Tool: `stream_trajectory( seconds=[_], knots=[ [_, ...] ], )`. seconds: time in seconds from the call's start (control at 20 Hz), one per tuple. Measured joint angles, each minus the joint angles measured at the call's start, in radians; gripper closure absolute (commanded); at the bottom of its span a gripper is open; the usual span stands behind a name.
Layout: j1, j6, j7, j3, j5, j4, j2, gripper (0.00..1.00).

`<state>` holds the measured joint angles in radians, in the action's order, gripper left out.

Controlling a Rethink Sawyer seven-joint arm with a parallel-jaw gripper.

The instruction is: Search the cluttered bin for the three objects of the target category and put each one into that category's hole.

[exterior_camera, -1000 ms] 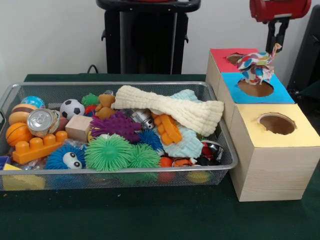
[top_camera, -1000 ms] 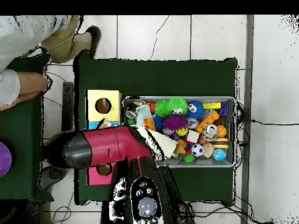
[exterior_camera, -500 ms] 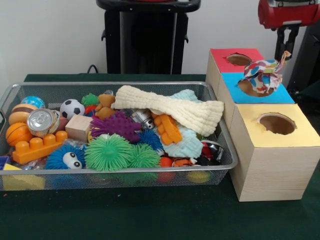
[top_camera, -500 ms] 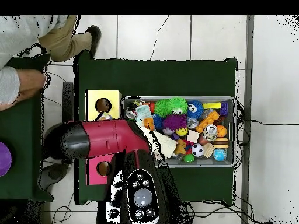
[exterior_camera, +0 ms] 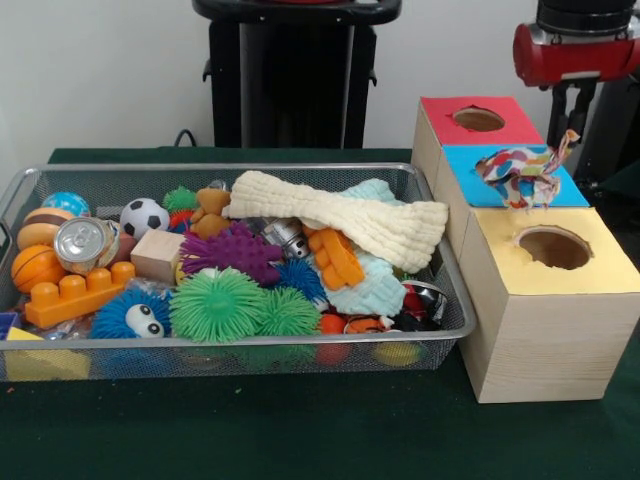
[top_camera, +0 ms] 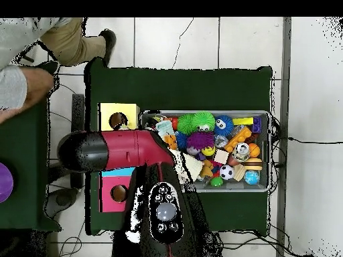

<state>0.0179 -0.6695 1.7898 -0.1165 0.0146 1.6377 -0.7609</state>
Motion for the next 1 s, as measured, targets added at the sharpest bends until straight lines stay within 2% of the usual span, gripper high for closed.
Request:
stream_trajectory(
  seconds=[0.7, 1.0],
  knots=[
    [-0.12, 0.043, 0.014, 0.074, 0.09, -0.012, 0.059, 1.0],
    [-0.161, 0.043, 0.032, 0.098, 0.127, -0.04, 0.079, 1.0]
  ],
)
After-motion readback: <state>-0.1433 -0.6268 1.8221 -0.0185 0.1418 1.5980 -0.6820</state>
